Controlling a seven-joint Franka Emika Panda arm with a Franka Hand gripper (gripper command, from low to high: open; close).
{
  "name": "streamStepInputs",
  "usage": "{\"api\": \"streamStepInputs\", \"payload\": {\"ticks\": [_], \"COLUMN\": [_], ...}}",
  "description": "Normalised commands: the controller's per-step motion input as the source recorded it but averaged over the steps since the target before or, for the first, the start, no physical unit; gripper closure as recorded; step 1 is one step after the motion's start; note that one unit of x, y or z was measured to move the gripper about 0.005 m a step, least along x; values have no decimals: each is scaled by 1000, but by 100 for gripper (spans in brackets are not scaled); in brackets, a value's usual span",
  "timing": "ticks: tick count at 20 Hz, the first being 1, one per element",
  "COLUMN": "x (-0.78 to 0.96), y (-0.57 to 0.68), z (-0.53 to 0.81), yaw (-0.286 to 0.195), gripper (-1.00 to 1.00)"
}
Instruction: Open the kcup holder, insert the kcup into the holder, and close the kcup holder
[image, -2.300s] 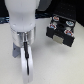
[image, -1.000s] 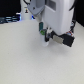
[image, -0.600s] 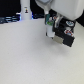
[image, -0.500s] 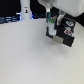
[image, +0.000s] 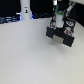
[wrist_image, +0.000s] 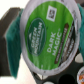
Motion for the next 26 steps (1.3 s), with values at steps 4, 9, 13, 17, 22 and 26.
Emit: {"api": "streamStepInputs", "payload": {"ticks": [4, 9, 13, 17, 22, 26], "x": [-360, -433, -472, -461, -248, -114], "y": [447, 418, 336, 168, 5, -38], "z": [-11, -42, -138, -230, -276, -260], "yaw": [96, 92, 117, 115, 64, 23], "gripper": [100, 100, 100, 100, 100, 100]}}
